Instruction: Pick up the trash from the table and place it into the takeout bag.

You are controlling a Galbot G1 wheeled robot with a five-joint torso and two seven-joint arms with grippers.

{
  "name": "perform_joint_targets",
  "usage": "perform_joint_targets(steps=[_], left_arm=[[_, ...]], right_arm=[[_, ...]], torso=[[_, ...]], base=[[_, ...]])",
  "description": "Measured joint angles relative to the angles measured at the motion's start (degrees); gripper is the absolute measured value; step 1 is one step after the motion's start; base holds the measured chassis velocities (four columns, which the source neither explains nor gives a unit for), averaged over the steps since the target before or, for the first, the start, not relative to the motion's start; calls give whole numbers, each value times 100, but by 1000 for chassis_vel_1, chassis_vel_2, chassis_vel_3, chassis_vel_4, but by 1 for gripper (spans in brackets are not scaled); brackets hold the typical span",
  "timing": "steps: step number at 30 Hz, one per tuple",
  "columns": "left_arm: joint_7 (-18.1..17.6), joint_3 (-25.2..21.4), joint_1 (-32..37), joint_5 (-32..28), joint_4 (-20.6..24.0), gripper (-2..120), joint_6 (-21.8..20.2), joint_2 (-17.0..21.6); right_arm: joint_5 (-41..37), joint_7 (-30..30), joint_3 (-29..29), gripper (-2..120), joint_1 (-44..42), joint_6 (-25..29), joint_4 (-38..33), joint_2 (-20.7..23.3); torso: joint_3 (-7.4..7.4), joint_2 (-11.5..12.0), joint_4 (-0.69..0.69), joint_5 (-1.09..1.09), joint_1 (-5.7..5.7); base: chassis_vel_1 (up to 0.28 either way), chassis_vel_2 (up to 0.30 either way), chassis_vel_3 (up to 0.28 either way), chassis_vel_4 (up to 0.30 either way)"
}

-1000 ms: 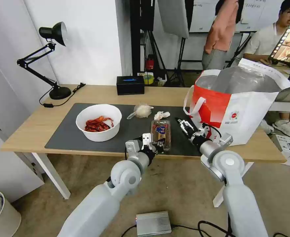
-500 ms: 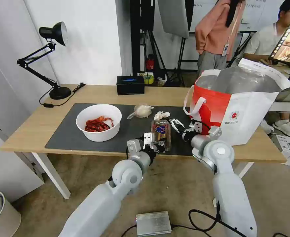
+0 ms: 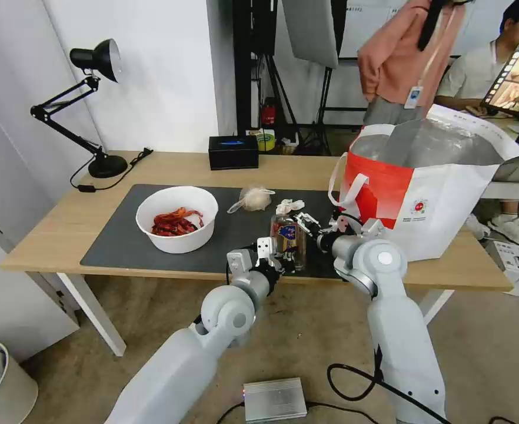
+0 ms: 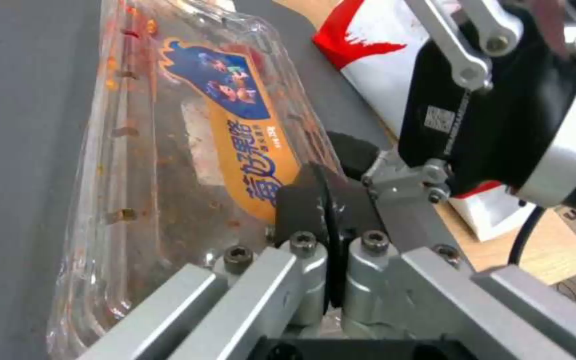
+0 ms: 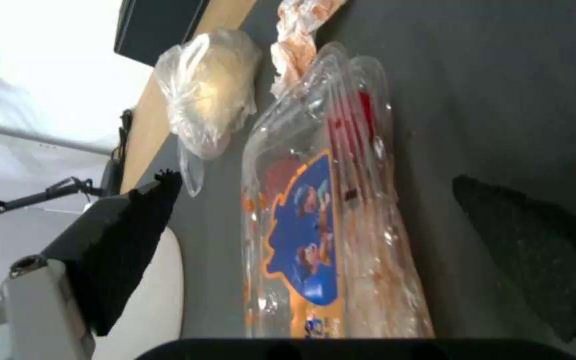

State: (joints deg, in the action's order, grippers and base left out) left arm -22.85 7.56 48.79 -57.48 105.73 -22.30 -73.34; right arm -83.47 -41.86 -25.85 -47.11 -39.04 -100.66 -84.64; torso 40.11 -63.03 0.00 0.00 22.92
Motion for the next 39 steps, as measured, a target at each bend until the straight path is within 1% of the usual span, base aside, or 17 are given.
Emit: perform_joint_targets(steps=[10, 24, 28, 29, 31, 32, 33, 34, 35, 36, 38, 39], left_arm=[[-10, -22, 3, -5, 15, 0, 0, -3], [-12, -45, 7, -8, 36, 0, 9, -8], [-11, -47, -7, -9, 37, 0, 11, -12], [-12, -48, -8, -9, 36, 0, 13, -14], [-12, -48, -8, -9, 34, 0, 17, -15], [-12, -48, -8, -9, 34, 0, 17, -15], [-12, -47, -11, -10, 27, 0, 20, -19], [-13, -45, -18, -9, 21, 0, 23, -24], [-15, -38, -34, -10, 15, 0, 26, -33], [-15, -38, -34, -10, 15, 0, 26, -33], [-20, -28, -51, -10, 14, 0, 28, -40], [-25, -23, -57, -10, 15, 0, 29, -47]], right_arm=[[20, -33, 47, 100, 107, -2, 192, -164], [48, -33, 59, 100, 211, -5, 360, -236], [49, -39, 74, 96, 224, -11, 382, -249], [49, -48, 82, 93, 225, -16, 388, -253], [49, -65, 90, 83, 228, -22, 394, -261], [49, -65, 90, 83, 228, -22, 394, -261], [46, -78, 92, 76, 228, -30, 395, -262], [45, -83, 92, 75, 228, -34, 395, -262], [44, -93, 92, 68, 228, -36, 395, -262], [44, -93, 92, 68, 228, -36, 395, -262], [42, -128, 92, 59, 219, -40, 394, -261], [42, -158, 93, 52, 211, -44, 389, -262]], torso=[[-1, 0, 0, 0, 0], [-1, 0, 0, 0, -1], [-1, 0, 0, 0, -1], [-1, 0, 0, 0, -1], [0, 1, 0, 0, -1], [0, 1, 0, 0, -1], [0, 0, 0, 0, -1], [0, 0, 0, 0, -1], [0, 0, 0, 0, -1], [0, 0, 0, 0, -1], [0, 0, 0, 0, -1], [0, 0, 0, 0, -1]], base=[[0, 0, 0, 0], [0, 0, 0, 0], [0, 0, 0, 0], [0, 0, 0, 0], [0, 0, 0, 0], [0, 0, 0, 0], [0, 0, 0, 0], [0, 0, 0, 0], [0, 0, 0, 0], [0, 0, 0, 0], [0, 0, 0, 0], [0, 0, 0, 0]])
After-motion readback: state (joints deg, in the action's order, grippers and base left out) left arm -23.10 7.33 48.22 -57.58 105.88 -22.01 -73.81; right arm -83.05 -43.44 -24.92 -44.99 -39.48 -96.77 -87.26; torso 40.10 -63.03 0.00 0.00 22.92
